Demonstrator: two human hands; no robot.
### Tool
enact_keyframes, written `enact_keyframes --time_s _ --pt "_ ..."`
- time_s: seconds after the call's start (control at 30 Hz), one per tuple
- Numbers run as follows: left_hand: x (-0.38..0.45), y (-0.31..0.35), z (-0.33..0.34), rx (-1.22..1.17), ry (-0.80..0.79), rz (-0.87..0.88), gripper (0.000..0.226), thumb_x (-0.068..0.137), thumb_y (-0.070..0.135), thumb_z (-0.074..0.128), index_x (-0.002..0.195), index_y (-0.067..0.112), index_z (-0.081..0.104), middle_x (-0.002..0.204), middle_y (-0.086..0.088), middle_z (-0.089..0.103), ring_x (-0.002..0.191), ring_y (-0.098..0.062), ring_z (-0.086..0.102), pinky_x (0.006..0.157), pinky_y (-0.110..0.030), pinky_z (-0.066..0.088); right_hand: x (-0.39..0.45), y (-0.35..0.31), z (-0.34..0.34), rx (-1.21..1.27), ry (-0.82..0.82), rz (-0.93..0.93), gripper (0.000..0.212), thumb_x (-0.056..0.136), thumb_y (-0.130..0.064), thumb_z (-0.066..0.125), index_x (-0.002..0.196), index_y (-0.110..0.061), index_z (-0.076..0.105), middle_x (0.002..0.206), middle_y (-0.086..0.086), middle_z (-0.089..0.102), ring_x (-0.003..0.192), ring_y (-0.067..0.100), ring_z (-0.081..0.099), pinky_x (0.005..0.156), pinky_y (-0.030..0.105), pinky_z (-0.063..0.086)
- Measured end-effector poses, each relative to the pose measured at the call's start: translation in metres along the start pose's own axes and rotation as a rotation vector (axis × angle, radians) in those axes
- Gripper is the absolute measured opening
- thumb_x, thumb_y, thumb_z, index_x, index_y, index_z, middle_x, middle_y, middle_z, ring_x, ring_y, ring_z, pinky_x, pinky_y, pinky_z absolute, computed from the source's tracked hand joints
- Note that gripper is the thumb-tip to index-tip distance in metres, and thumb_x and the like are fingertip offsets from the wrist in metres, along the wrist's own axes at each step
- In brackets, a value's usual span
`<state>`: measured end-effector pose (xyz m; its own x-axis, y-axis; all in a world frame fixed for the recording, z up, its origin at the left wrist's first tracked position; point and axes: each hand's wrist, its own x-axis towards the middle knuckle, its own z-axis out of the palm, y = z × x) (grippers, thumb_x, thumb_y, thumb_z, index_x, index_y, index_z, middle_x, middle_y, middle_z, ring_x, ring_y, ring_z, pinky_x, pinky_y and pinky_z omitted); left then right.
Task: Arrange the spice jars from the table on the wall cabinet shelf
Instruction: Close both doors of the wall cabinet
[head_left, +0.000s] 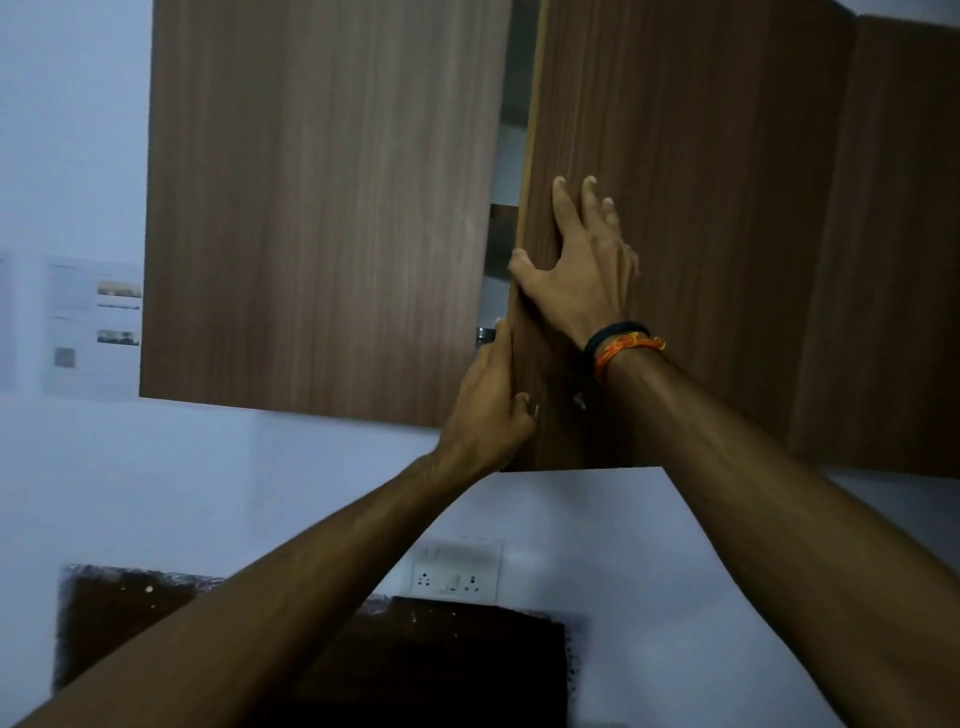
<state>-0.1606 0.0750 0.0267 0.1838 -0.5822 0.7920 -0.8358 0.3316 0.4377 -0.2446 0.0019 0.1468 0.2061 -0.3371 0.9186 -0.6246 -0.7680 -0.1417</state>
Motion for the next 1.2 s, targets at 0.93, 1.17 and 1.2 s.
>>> enact_keyframes --time_s 0.93,1.17,1.2 --pt "0.082 -0.128 0.009 0.926 -0.114 0.193 0.107 0.09 0.049 0.063 0.158 0.013 -0.01 0.166 -0.009 -0.019 0.151 -0.038 -0.019 0.113 -0.074 -0.002 0.036 0.014 0.138 -0.295 -0.053 0.042 0.073 0.103 -0.058 0.03 0.162 -0.025 0.002 0.171 0.009 -0.008 0.156 0.04 -0.005 0.11 0.082 0.01" --pt "0.084 -0.134 0.011 0.959 -0.085 0.22 0.105 0.09 0.051 0.062 0.159 0.016 -0.009 0.166 -0.007 -0.019 0.151 -0.035 -0.018 0.112 -0.074 -0.001 0.034 0.022 0.153 -0.312 -0.024 0.013 0.073 0.103 -0.058 0.022 0.162 -0.022 -0.003 0.169 0.013 -0.014 0.154 0.043 -0.011 0.106 0.085 -0.001" --pt "0.085 -0.134 0.011 0.956 -0.079 0.222 0.105 0.09 0.051 0.062 0.159 0.017 -0.009 0.166 -0.006 -0.018 0.152 -0.035 -0.017 0.112 -0.074 -0.001 0.033 0.021 0.155 -0.319 -0.019 0.016 0.073 0.103 -0.057 0.021 0.162 -0.022 -0.004 0.169 0.014 -0.014 0.154 0.043 -0.011 0.106 0.086 -0.001"
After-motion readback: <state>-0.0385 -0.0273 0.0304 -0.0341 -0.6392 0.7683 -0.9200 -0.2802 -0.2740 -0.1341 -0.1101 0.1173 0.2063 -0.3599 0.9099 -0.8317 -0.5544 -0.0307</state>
